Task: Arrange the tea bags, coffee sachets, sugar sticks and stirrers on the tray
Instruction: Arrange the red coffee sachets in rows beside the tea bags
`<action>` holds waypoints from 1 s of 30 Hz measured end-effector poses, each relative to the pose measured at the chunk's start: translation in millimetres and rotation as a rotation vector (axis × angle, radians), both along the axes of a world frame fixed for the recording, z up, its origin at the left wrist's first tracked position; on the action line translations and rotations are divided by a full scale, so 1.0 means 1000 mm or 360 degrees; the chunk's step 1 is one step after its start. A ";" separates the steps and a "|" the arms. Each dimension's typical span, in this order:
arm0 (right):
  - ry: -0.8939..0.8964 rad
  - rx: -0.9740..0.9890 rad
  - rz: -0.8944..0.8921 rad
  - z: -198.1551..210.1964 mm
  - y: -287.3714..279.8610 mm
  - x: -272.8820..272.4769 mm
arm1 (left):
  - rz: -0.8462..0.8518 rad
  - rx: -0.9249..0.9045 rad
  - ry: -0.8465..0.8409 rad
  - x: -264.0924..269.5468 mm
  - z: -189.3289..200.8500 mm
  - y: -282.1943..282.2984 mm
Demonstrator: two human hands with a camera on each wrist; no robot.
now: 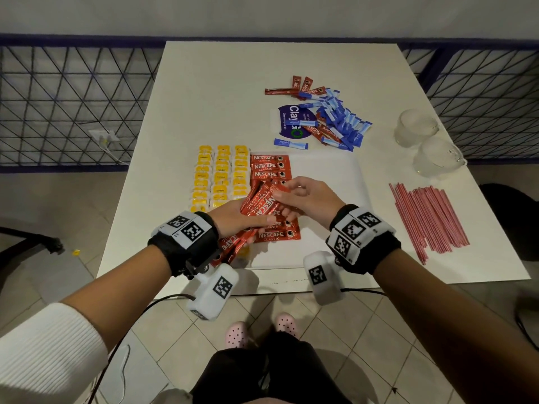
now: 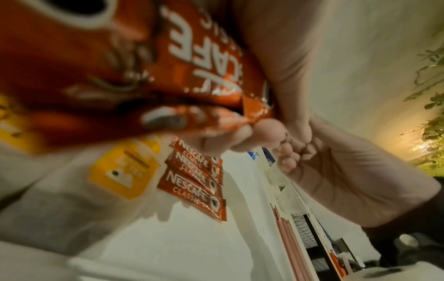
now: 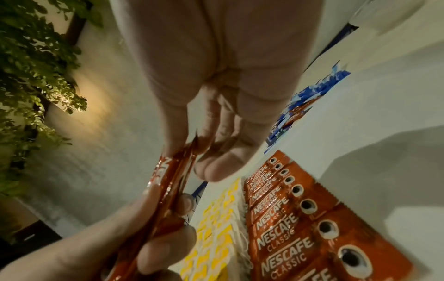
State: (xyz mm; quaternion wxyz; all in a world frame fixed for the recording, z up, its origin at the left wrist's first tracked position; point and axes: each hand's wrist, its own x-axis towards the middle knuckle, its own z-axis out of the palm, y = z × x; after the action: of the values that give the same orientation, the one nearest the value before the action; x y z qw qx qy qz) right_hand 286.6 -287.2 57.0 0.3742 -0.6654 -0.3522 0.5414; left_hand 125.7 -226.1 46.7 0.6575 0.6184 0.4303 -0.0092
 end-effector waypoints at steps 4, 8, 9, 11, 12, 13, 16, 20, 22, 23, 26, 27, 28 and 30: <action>0.0244 0.0039 -0.0208 -0.002 -0.004 0.008 | 0.0001 -0.0097 -0.0129 0.002 0.000 -0.003; 0.0428 0.0034 -0.0404 -0.002 -0.007 0.018 | 0.0101 -0.0083 -0.0121 -0.003 -0.003 0.001; 0.0434 0.0031 -0.0417 -0.002 -0.007 0.020 | 0.0127 -0.0048 -0.0102 -0.005 -0.004 0.003; 0.0413 0.0028 -0.0420 -0.003 -0.008 0.023 | 0.0173 0.0045 -0.0051 -0.009 -0.007 0.006; 0.0397 0.0026 -0.0413 -0.003 -0.008 0.024 | 0.0190 0.0072 -0.0036 -0.010 -0.007 0.007; 0.0375 0.0023 -0.0398 -0.002 -0.007 0.025 | 0.0200 0.0083 -0.0041 -0.011 -0.007 0.008; 0.0282 0.0016 -0.0320 -0.001 -0.004 0.024 | 0.0212 0.0086 -0.0090 -0.010 -0.005 0.010; 0.0119 0.0081 -0.0108 -0.001 0.000 0.019 | 0.0220 0.0022 -0.0196 -0.005 0.000 0.007; 0.0048 0.0126 -0.0016 0.000 0.004 0.014 | 0.0221 -0.0049 -0.0254 0.000 0.004 0.003; 0.0034 0.0142 0.0000 0.002 0.006 0.010 | 0.0224 -0.0083 -0.0270 0.003 0.005 0.002; 0.0072 0.0194 -0.0051 0.004 0.011 0.003 | 0.0302 -0.0176 -0.0318 0.007 0.006 0.002; 0.0119 0.0200 -0.0085 0.005 0.012 0.002 | 0.0342 -0.0178 -0.0331 0.007 0.005 0.003; 0.0179 0.0192 -0.0107 0.003 0.012 0.001 | 0.0382 -0.0172 -0.0351 0.007 0.005 0.004; 0.0204 0.0124 -0.0027 -0.001 0.010 -0.002 | 0.0482 -0.0166 -0.0419 0.004 0.003 0.007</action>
State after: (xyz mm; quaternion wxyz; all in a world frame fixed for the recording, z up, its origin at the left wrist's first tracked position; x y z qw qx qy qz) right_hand 285.0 -277.5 55.8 0.4263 -0.6172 -0.3426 0.5656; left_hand 130.2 -218.7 50.2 0.7330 0.5078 0.4276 0.1483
